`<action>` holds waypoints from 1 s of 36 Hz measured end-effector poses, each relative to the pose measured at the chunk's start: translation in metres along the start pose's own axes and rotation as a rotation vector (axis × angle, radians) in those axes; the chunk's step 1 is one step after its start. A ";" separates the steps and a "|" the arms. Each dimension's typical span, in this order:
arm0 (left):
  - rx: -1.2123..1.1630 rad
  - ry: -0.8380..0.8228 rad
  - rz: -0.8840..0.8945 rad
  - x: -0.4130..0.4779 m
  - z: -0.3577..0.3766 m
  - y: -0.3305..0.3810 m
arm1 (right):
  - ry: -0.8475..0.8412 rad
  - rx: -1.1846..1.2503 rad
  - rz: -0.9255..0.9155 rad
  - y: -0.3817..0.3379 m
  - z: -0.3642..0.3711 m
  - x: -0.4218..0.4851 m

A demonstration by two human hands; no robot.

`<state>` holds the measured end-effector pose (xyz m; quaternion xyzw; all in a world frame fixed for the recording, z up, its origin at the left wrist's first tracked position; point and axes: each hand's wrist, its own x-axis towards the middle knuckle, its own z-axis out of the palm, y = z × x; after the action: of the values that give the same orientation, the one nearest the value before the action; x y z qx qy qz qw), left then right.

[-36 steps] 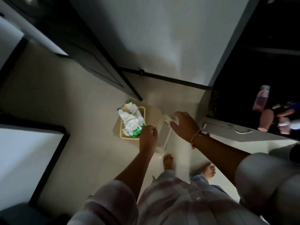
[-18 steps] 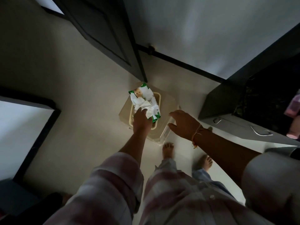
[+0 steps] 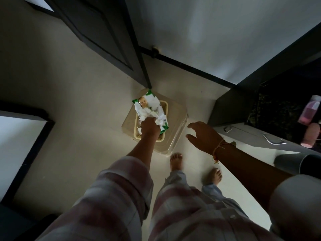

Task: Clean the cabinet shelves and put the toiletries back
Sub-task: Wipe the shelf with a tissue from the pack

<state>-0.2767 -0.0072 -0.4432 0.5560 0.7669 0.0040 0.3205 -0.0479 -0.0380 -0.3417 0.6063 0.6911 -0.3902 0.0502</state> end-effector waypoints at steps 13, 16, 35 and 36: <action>-0.122 0.031 -0.107 0.002 0.002 -0.017 | -0.004 0.006 0.020 0.001 0.005 0.001; -0.064 0.136 -0.008 -0.006 -0.005 -0.015 | -0.016 -0.003 0.032 0.000 0.003 -0.001; -0.581 0.266 -0.150 -0.072 -0.045 0.064 | 0.112 0.308 0.093 -0.007 -0.021 -0.021; -0.602 0.251 -0.157 -0.076 -0.045 0.073 | 0.138 0.342 0.098 -0.005 -0.024 -0.023</action>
<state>-0.2237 -0.0288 -0.3443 0.3708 0.8053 0.2740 0.3728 -0.0365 -0.0422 -0.3105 0.6642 0.5863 -0.4565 -0.0822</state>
